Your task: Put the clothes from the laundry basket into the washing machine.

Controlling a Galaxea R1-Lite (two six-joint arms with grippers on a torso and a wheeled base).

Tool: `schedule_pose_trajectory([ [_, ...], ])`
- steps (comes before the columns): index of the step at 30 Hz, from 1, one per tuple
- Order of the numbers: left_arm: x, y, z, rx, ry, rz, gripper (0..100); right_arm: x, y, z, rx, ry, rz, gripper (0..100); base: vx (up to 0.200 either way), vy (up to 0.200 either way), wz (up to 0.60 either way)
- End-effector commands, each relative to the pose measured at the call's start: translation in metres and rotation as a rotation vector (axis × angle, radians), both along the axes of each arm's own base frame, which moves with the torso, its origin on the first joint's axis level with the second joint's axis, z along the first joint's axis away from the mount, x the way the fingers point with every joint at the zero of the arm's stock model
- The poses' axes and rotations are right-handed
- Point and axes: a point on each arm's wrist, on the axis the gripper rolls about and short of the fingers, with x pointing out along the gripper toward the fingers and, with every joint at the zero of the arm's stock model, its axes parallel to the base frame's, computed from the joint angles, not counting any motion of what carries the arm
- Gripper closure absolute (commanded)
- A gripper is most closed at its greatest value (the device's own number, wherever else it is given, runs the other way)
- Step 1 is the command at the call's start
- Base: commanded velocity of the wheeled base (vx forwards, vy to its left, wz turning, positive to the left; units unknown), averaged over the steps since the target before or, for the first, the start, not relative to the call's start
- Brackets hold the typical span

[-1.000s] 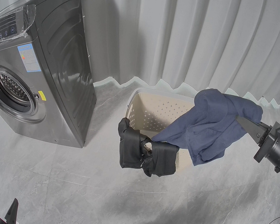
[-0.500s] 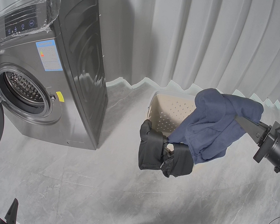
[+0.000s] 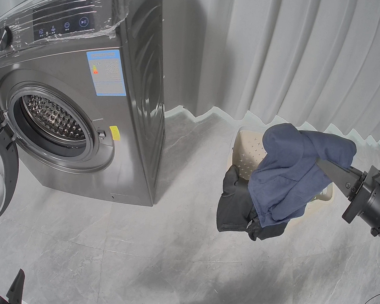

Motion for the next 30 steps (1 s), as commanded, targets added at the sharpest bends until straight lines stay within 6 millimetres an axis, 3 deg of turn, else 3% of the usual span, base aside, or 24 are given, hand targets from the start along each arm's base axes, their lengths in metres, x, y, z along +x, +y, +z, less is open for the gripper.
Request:
schedule_pose_trajectory([
  [1, 0.0003, 0.0, -0.0047, 0.0, 0.004, -0.001, 0, 0.0002, 0.0006, -0.0004, -0.001, 0.002, 0.003, 100, 0.0, 0.2, 0.0],
  [30, 0.0003, 0.0, -0.0047, -0.002, 0.004, -0.001, 0, -0.0038, 0.0046, -0.0012, 0.004, -0.004, 0.04, 100, 0.0, 0.2, 0.0],
])
